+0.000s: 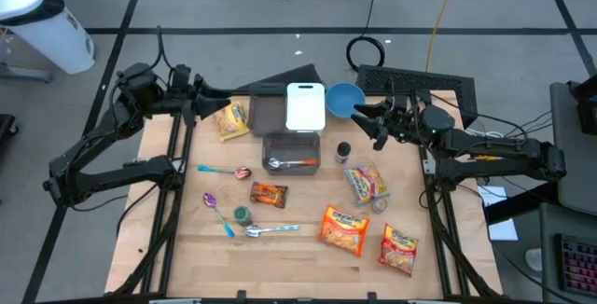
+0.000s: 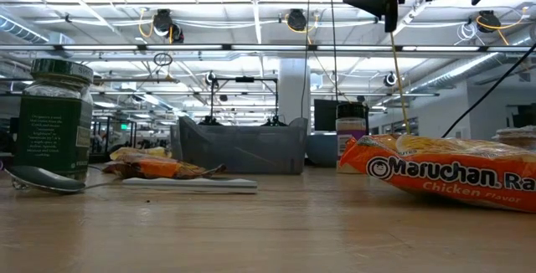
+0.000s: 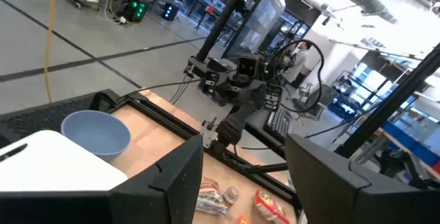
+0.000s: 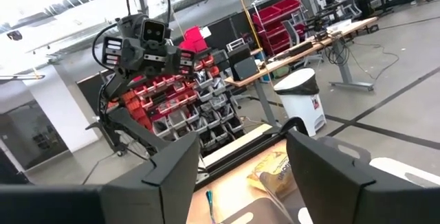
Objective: Pick & Place Food Item
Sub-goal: Put the violet seasoning bottle into the top black bin
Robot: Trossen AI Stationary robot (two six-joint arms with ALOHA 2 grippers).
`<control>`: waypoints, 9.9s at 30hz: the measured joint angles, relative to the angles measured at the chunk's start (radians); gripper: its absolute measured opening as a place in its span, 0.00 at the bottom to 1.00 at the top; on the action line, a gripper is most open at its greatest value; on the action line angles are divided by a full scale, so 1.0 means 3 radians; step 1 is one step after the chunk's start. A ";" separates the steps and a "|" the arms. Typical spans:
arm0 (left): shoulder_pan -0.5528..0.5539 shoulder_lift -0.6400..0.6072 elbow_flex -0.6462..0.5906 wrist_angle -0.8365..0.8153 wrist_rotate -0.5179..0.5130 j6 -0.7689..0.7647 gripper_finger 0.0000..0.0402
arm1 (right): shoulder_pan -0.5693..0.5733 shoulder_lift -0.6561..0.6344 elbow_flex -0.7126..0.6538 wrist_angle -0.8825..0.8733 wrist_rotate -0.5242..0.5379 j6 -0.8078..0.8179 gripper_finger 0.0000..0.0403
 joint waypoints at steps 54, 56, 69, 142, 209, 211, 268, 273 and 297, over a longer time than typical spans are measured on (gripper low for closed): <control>-0.0207 0.0585 0.0001 0.0470 0.0053 -0.0141 0.52 | 0.0196 0.0368 -0.0295 -0.1390 0.0100 -0.0158 0.75; -0.0206 0.0585 0.0001 0.0470 0.0051 -0.0169 0.52 | 0.0276 0.0323 -0.0460 -0.1321 0.0231 -0.0102 0.74; -0.0206 0.0586 0.0001 0.0470 -0.0014 -0.0362 0.52 | 0.0625 0.0333 -0.1080 -0.0686 0.0708 -0.0048 0.71; -0.0207 0.0586 0.0001 0.0465 -0.0123 -0.0539 0.52 | 0.0404 0.2497 -0.0947 0.1064 0.0530 -0.0074 0.62; -0.1099 0.2551 0.2408 -0.1679 -0.0309 0.1202 0.52 | -0.0084 0.1840 0.1685 -0.1616 -0.2623 -0.0052 0.43; -0.1150 0.2711 0.2628 -0.1762 -0.0308 0.1266 0.52 | -0.0059 0.1839 0.1685 -0.1570 -0.2618 -0.0064 0.43; -0.1460 0.3365 0.3220 -0.1747 0.0192 0.0853 0.59 | -0.0055 0.1834 0.1685 -0.1482 -0.2431 -0.0319 0.43; -0.1443 0.3365 0.3220 -0.1736 0.0219 0.0717 0.71 | -0.0055 0.1837 0.1685 -0.1474 -0.2417 -0.0260 0.43; -0.1478 0.3361 0.3225 -0.1684 -0.0388 0.1086 0.77 | -0.0058 0.1843 0.1684 -0.1291 -0.2331 -0.0161 0.43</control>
